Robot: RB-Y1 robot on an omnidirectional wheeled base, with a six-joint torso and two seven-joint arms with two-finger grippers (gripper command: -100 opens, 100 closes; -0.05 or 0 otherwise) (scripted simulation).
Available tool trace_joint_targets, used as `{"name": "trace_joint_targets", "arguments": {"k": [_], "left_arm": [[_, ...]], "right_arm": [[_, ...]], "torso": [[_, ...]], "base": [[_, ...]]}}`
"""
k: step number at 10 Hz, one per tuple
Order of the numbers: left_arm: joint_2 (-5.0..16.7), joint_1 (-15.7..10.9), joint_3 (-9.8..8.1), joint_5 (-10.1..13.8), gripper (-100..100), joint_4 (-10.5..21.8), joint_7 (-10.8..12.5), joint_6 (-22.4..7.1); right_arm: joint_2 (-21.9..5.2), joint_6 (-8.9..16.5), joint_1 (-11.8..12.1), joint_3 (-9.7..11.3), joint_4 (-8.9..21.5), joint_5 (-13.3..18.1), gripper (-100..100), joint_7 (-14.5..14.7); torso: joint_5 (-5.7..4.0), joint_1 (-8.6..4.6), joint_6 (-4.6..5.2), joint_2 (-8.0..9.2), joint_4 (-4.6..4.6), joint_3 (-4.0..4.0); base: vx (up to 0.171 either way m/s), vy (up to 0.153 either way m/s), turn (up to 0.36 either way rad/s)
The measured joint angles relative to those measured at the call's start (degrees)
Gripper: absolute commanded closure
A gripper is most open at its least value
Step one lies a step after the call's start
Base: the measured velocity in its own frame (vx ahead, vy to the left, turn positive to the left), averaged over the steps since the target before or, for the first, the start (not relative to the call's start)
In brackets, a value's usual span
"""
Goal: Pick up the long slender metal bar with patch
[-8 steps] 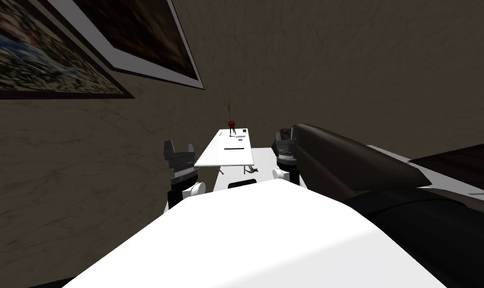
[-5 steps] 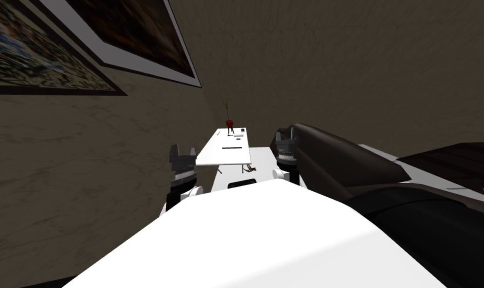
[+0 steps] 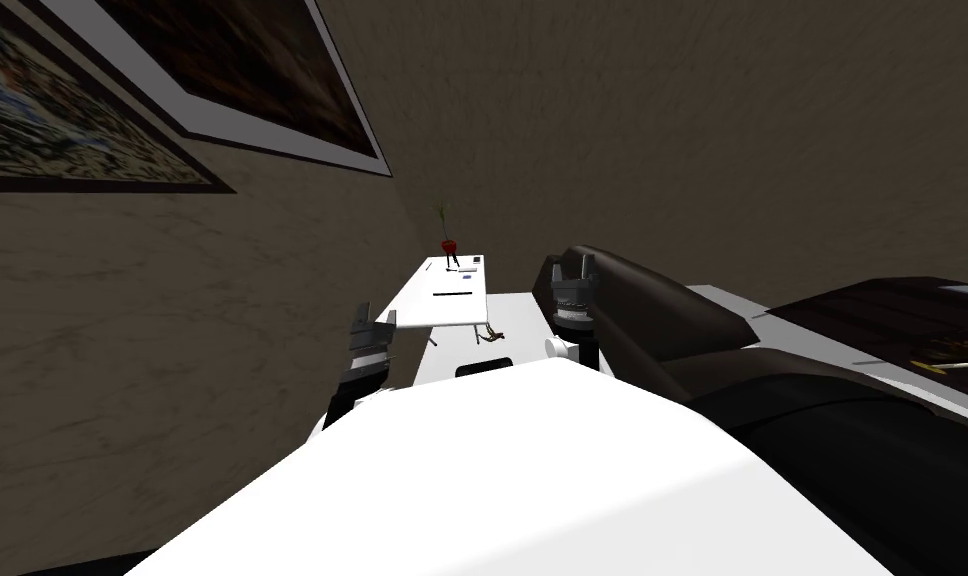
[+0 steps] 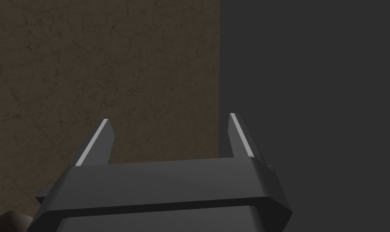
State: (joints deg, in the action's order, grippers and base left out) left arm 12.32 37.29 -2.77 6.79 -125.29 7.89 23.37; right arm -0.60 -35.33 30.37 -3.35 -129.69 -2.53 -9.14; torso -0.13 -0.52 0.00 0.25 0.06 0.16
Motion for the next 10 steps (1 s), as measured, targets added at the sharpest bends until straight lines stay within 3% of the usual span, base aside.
{"name": "trace_joint_targets", "arguments": {"k": [1, 2, 7, 10], "left_arm": [[1.7, 1.3, -0.36, 0.7, -100, 0.1, 0.6, -0.3], [3.8, 1.5, -0.95, 1.6, -100, 2.6, 1.3, -0.6], [10.4, 6.5, -0.69, 4.3, -100, 6.9, 3.2, -1.4], [14.6, 7.9, -0.95, 5.9, -100, 8.9, 4.5, -2.5]], "right_arm": [[0.0, 0.0, 0.0, 0.0, 0.0, 0.0, 0, 0.0], [0.0, 0.0, 0.0, 0.0, 0.0, 0.0, 0, 0.0], [0.0, 0.0, 0.0, 0.0, 0.0, 0.0, 0, 0.0], [0.0, 0.0, 0.0, 0.0, 0.0, 0.0, 0, 0.0]], "torso": [[0.03, 0.07, 0.01, -0.04, -0.01, -0.03], [0.01, -0.03, 0.02, -0.08, -0.02, -0.05], [0.01, 0.01, 0.0, -0.23, -0.05, -0.14], [0.04, 0.17, 0.01, -0.31, -0.07, -0.18]], "base": [[-0.037, -0.164, -0.062], [-0.023, -0.126, -0.022], [-0.007, -0.14, -0.042], [0.02, -0.119, -0.047]]}}
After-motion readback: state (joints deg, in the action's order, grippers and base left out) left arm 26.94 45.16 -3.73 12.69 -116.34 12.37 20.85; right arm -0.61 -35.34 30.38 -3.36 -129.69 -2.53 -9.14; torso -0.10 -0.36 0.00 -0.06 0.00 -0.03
